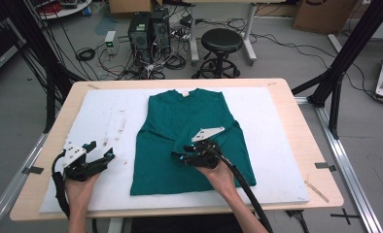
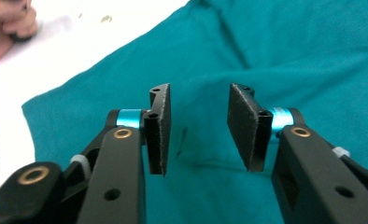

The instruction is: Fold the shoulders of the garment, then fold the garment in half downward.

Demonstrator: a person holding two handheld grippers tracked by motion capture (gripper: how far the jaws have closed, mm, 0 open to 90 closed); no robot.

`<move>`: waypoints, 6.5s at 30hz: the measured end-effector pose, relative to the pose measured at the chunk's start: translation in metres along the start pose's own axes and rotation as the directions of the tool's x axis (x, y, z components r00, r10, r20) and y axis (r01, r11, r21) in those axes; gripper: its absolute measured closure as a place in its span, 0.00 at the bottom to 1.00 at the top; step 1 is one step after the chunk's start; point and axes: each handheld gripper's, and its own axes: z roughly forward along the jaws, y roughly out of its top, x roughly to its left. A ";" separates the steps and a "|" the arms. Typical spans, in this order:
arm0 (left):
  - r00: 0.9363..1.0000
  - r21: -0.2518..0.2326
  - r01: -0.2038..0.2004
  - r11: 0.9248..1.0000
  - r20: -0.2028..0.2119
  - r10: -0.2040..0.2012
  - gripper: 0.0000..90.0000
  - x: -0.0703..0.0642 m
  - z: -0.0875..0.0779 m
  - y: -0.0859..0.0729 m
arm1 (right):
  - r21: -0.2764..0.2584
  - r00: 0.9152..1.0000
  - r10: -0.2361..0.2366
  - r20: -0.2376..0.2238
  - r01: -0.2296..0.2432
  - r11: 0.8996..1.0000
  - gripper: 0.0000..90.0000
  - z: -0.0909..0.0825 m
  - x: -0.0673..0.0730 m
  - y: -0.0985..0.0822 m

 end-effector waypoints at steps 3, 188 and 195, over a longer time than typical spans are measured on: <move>1.000 0.001 -0.001 1.000 -0.001 0.001 0.31 0.000 0.000 0.000 | 0.019 1.000 -0.010 0.012 0.010 1.000 0.60 0.005 0.002 -0.003; 0.984 0.342 -0.082 0.936 0.176 0.022 0.95 -0.084 0.052 0.015 | -0.083 0.859 0.176 0.481 -0.155 0.984 0.43 -0.111 -0.089 -0.097; 0.983 0.344 -0.081 0.935 0.182 0.018 0.95 -0.083 0.053 0.015 | -0.041 0.863 0.189 0.469 -0.192 0.981 0.51 -0.105 -0.089 -0.100</move>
